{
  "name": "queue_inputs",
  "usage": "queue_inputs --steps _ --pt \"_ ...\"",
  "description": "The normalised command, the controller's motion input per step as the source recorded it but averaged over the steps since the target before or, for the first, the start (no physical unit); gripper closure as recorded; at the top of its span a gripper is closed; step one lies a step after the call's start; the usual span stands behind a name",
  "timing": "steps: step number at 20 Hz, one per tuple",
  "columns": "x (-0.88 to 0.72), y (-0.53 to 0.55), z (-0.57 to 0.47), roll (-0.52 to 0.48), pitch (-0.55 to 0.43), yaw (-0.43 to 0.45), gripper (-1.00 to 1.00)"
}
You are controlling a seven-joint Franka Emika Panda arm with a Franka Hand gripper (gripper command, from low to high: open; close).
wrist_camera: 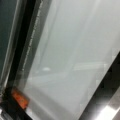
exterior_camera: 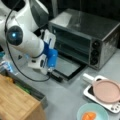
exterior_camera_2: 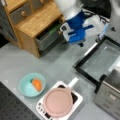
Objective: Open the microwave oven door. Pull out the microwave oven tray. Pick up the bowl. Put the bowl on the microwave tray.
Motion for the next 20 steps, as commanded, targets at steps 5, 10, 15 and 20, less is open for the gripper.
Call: queue_inputs --steps 5,10,15,20 --pt "0.07 -0.05 0.05 0.328 0.005 0.301 -1.00" --pt "0.16 0.00 -0.06 0.409 -0.056 0.287 -1.00" --pt "0.17 0.07 -0.08 0.408 -0.025 0.230 -1.00" --pt "0.20 0.13 -0.08 0.399 -0.058 0.258 -1.00"
